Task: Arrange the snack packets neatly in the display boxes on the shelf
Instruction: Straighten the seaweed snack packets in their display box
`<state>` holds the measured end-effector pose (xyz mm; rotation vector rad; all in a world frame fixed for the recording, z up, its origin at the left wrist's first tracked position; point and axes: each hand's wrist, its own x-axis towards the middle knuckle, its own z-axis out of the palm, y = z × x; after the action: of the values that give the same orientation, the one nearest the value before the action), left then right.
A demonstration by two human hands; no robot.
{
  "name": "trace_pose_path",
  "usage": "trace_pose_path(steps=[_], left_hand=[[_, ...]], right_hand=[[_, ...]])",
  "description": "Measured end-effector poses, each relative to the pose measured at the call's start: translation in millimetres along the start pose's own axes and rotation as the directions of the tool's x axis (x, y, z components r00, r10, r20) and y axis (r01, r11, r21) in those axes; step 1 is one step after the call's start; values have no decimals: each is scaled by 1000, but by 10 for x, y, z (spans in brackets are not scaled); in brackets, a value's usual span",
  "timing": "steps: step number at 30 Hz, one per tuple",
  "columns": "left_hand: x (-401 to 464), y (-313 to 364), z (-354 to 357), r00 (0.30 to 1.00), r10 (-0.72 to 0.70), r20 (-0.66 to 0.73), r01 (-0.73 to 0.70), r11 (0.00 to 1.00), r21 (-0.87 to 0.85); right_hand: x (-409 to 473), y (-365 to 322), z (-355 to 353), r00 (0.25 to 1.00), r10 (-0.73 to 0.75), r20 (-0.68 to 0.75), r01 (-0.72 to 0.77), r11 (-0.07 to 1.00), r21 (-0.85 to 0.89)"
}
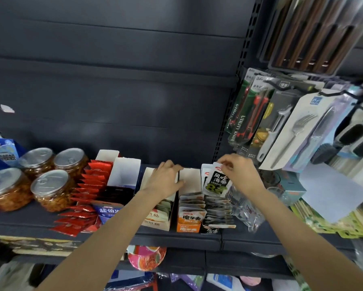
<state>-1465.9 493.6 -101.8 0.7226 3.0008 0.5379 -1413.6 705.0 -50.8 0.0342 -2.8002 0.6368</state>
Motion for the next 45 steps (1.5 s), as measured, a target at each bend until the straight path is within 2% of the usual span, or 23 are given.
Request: trace_pose_path(steps=[4,6,9,12,14,17,20,22,24,26,27,28,30,34,39,45], left_hand=[[77,142,-81,996,3,-88,-26,964,-263],[119,217,-129,996,-61,-63,30,915,-401],[182,317,-166,966,-187,180,260,702,-663],[197,373,-187,894,-251,371,443,370,-816],[201,364,-185,882,-255,395,452,225,-863],[189,356,-197,896,-260,360,400,117,-909],[186,334,-232,912,-276,302,321,24,-947],[162,336,-255,930,-260,258,271,12,-963],[117,348,-278,951,-234,201,217,47,-975],[73,335,-283,969,-214,128,162,150,-975],[56,320,-283,975,-205,90,134,213,-968],[41,304,-284,979,-195,54,108,275,-955],[14,285,-295,986,-168,-2,63,375,-925],[-15,248,-304,989,-129,-68,1,475,-880],[-47,191,-305,988,-111,-111,-38,515,-857],[-3,188,-263,986,-163,-27,56,482,-875]], right_hand=[[25,-90,-270,995,11,-103,-1,995,98],[10,-115,-343,984,44,-173,-10,981,191],[-31,-125,-394,964,110,-242,-27,946,324],[-69,-84,-409,949,162,-269,-22,889,458],[-104,-23,-399,950,179,-256,-23,858,514],[-191,83,-348,960,171,-221,-28,846,532],[-273,203,-276,942,204,-265,-54,875,481],[-298,257,-239,930,275,-243,-124,860,495],[-303,246,-207,913,393,-110,-217,696,684],[-306,209,-191,889,458,17,-277,506,817],[-309,197,-187,882,470,44,-286,458,841],[-311,196,-180,884,465,53,-287,449,846],[-322,193,-161,908,417,47,-270,494,826],[-304,152,-99,933,357,47,-259,574,777],[-319,111,-105,947,320,29,-219,578,786],[-309,133,-105,937,346,57,-255,561,788]])
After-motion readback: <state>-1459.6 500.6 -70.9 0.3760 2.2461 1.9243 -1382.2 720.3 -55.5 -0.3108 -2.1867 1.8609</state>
